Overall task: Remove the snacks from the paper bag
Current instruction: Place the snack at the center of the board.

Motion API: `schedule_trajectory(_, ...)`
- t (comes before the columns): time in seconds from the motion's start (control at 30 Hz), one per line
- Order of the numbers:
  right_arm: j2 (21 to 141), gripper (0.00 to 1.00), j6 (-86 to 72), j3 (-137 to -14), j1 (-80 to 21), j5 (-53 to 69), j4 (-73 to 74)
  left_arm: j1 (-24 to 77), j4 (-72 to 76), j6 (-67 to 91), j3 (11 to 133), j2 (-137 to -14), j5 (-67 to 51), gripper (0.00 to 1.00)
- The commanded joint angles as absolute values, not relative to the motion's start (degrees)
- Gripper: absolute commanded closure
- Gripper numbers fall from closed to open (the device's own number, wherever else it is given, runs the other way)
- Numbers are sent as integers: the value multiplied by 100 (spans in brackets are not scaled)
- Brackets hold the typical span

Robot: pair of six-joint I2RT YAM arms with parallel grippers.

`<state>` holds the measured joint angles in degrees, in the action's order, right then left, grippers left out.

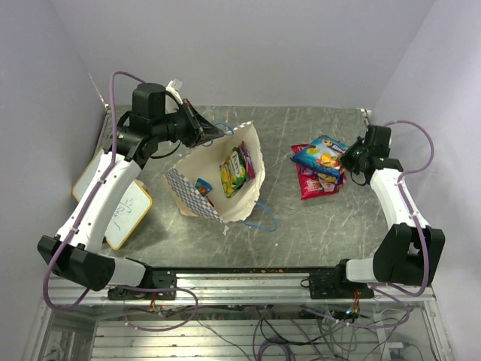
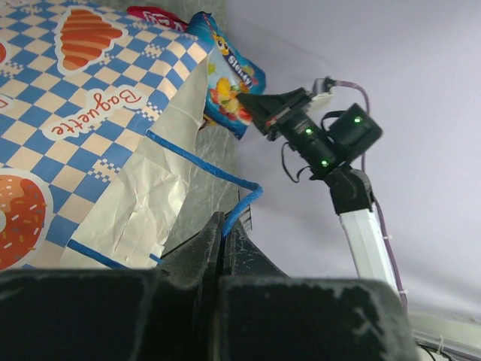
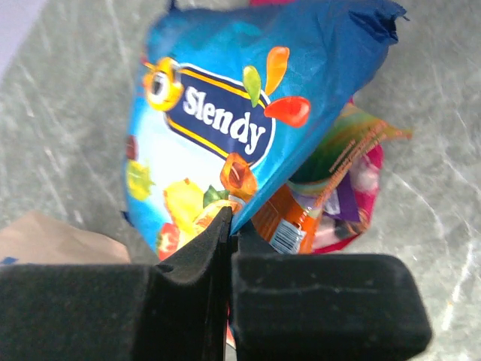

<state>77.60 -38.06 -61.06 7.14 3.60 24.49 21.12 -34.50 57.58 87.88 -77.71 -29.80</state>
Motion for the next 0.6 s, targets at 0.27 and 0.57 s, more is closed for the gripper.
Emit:
schedule_trajectory(0.27,7800,100,-3212,-4981,772,216,2548,2145,-3295,5752,8995,-7608,-3275,93)
schedule_trajectory(0.57,7741,87,-2812,-4787,767,768,2372,2151,-2779,5795,8920,-7649,-3753,93)
